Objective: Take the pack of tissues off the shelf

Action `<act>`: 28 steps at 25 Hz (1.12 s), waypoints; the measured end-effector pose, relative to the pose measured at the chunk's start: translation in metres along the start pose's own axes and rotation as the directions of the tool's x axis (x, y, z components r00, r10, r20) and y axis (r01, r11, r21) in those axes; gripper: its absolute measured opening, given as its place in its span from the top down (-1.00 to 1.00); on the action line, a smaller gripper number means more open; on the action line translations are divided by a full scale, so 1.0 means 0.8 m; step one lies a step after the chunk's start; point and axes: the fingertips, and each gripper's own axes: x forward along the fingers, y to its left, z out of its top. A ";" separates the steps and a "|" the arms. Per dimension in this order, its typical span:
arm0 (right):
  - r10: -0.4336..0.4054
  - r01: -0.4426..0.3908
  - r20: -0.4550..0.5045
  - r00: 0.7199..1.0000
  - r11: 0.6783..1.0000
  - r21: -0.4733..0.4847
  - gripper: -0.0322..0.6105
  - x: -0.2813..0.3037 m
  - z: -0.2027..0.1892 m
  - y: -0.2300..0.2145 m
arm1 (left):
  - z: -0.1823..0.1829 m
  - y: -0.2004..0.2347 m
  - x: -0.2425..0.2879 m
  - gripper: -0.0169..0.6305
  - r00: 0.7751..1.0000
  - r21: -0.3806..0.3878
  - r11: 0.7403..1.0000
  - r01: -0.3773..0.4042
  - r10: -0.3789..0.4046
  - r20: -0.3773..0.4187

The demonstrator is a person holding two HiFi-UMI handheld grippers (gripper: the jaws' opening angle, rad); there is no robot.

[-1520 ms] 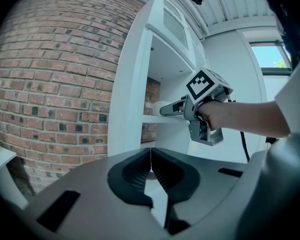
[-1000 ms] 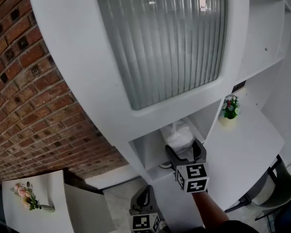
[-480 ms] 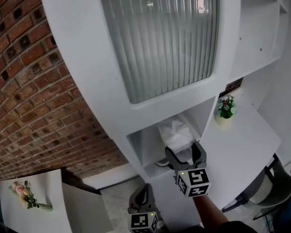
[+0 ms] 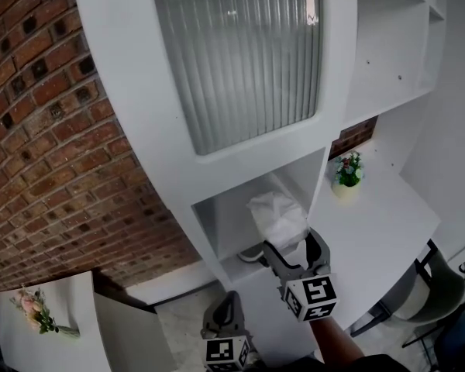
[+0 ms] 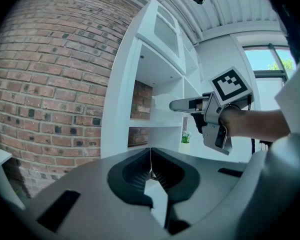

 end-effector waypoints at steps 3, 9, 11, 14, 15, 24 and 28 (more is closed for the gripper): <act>-0.006 0.006 -0.004 1.000 1.000 0.000 -0.31 -0.016 -0.004 -0.003 | 0.003 -0.011 -0.003 0.91 1.000 0.001 1.000 0.017 -0.017 0.003; 0.015 -0.015 0.000 1.000 1.000 0.008 -0.31 -0.051 -0.011 -0.002 | -0.003 -0.029 -0.009 0.91 0.999 0.004 0.999 0.051 -0.051 0.007; 0.018 -0.018 0.017 1.000 1.000 0.012 -0.31 -0.061 -0.010 -0.003 | -0.002 -0.035 -0.012 0.91 0.998 0.007 0.998 0.058 -0.058 0.000; 0.040 -0.042 0.034 0.999 0.998 0.036 -0.31 -0.077 -0.011 -0.001 | -0.007 -0.042 -0.016 0.91 0.997 0.010 0.997 0.071 -0.071 -0.004; 0.043 -0.044 0.031 0.999 0.998 0.039 -0.31 -0.082 -0.013 -0.001 | -0.009 -0.043 -0.018 0.91 0.997 0.011 0.997 0.077 -0.077 -0.003; -0.003 0.002 0.030 1.000 1.000 0.028 -0.30 -0.116 -0.022 -0.015 | -0.009 -0.061 -0.023 0.91 0.994 0.019 0.994 0.109 -0.109 -0.003; -0.012 0.012 0.003 1.000 0.999 0.031 -0.30 -0.131 -0.035 -0.019 | -0.012 -0.069 -0.023 0.91 0.992 0.019 0.992 0.123 -0.123 -0.003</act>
